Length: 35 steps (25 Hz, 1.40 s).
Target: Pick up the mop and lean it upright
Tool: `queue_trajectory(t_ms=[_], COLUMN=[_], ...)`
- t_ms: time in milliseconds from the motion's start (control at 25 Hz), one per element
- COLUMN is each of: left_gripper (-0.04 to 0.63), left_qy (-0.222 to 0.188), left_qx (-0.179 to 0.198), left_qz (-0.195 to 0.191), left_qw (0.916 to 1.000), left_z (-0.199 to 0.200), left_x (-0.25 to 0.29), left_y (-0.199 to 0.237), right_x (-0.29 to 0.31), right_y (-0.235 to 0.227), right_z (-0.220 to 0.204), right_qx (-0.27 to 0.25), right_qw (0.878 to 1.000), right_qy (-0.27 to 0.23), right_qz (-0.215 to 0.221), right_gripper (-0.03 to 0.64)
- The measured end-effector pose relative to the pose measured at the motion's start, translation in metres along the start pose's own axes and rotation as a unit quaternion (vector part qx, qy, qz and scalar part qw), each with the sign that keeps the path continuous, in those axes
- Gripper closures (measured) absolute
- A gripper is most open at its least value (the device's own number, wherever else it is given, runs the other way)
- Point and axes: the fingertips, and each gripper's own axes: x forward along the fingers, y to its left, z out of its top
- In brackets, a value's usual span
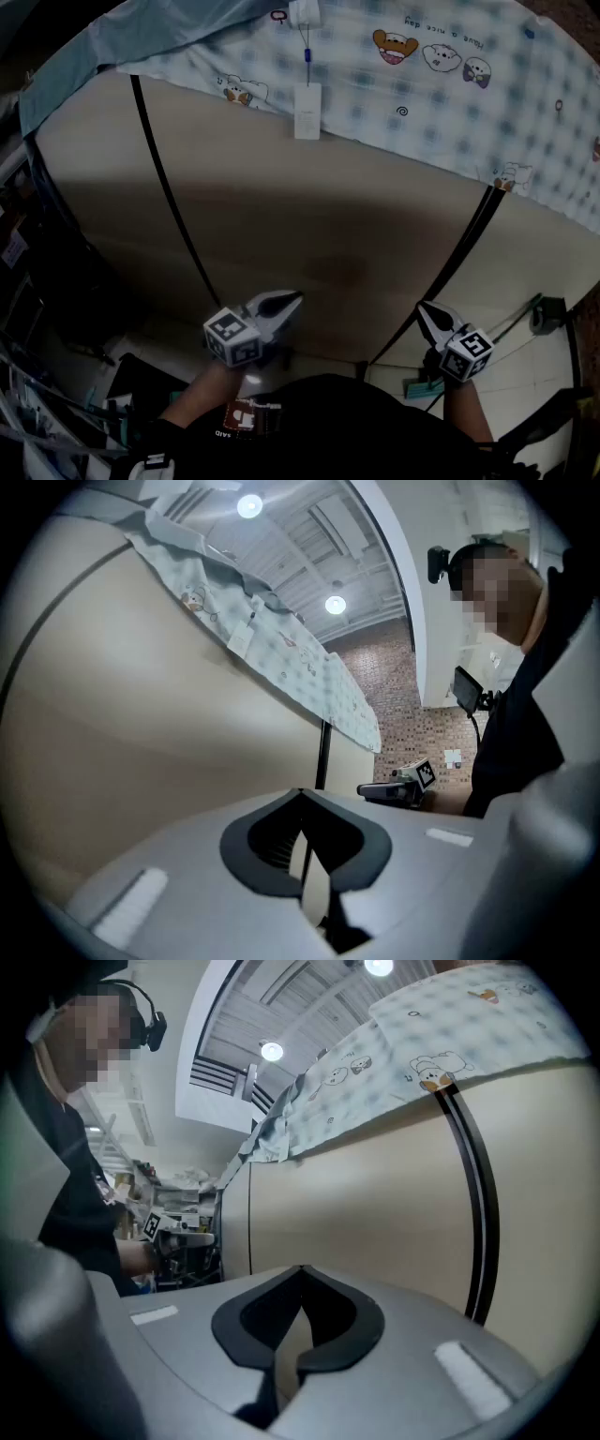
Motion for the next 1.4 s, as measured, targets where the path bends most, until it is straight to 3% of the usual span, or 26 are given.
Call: queue_trajectory(t_ms=[240,720,1160,1400], left_gripper=[0.595,0.595,0.595,0.595], left_qy=[-0.001,0.019,0.019,0.002], left_qx=[-0.005,-0.037,-0.037,-0.048], left_qz=[0.003,-0.01,-0.101,-0.116], left_qw=[1.0,0.9991,0.994,0.9921], left_z=[0.005,-0.032,-0.028,-0.027], left_x=[0.03,0.09,0.113,0.135], left_y=[-0.034,-0.1,-0.059,-0.054], right_x=[-0.029,-0.086,-0.085,-0.091], right_y=[-0.024,-0.076,-0.074,-0.086], right_z=[0.002,-0.02,-0.006,-0.002], right_qx=[-0.003,0.016,0.025,0.041], right_qw=[1.0,1.0,0.998,0.995], right_qy=[0.004,0.023,0.009,0.011], right_qz=[0.007,0.014,-0.06,-0.087], right_gripper=[0.603,0.603,0.603,0.603])
